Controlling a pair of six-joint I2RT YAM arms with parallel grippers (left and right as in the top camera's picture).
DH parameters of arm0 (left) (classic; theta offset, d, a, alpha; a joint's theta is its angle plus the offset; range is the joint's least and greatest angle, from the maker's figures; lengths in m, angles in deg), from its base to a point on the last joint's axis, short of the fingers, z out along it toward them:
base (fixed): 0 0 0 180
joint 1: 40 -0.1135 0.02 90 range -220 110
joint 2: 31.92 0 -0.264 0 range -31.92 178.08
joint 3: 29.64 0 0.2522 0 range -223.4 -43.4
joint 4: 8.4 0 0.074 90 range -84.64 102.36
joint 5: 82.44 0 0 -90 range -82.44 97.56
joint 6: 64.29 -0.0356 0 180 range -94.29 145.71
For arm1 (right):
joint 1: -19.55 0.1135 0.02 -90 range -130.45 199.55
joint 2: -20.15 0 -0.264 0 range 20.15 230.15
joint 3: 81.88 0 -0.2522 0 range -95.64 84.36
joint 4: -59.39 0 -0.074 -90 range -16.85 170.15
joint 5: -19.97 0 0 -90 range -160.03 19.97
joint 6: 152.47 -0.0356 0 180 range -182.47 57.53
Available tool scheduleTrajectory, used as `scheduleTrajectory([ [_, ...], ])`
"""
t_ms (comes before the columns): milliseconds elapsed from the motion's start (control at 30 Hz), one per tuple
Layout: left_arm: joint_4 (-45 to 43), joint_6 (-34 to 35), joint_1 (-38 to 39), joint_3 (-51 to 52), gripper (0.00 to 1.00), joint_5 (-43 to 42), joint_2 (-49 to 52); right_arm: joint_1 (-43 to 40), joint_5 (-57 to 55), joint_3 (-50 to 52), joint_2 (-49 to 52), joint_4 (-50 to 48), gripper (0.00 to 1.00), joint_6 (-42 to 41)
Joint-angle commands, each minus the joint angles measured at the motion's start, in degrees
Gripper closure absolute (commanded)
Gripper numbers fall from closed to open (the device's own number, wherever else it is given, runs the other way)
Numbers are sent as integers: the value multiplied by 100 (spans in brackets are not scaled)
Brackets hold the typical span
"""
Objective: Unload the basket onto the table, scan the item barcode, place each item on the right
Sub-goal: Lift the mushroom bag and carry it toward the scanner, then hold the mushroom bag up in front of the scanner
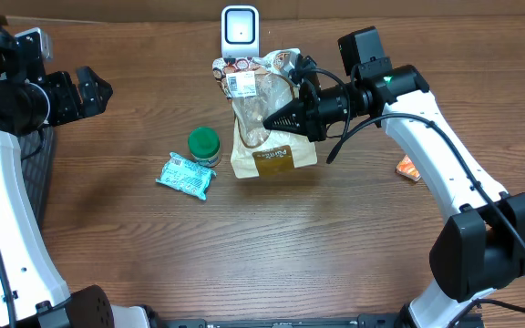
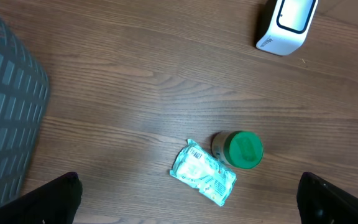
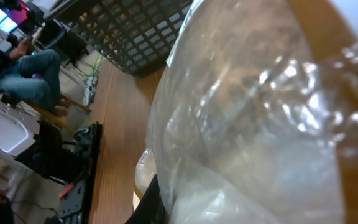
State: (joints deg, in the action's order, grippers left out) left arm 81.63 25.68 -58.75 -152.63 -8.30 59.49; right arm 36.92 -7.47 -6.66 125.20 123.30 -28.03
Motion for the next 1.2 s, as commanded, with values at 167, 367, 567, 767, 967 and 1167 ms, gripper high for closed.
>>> scheduleTrajectory([
  [167, -15, -87, 2, -26, 0, -9, 7, 26, 243, -120, -149, -50, 96, 188],
  [367, -15, -87, 2, -26, 0, -9, 7, 26, 356, -120, -149, -37, 96, 92],
  [567, -15, -85, 2, -26, 0, -9, 7, 26, 59, -164, -149, -417, 96, -1530],
  [767, -15, -87, 2, -26, 0, -9, 7, 37, -920, -868, -149, -83, 96, -1985],
  [967, -15, -87, 2, -26, 0, -9, 7, 260, -2730, -2028, -149, 68, 96, -2144],
  [1167, -15, -85, 2, -26, 0, -9, 7, 903, -6345, -2223, -63, -785, 96, -2061],
])
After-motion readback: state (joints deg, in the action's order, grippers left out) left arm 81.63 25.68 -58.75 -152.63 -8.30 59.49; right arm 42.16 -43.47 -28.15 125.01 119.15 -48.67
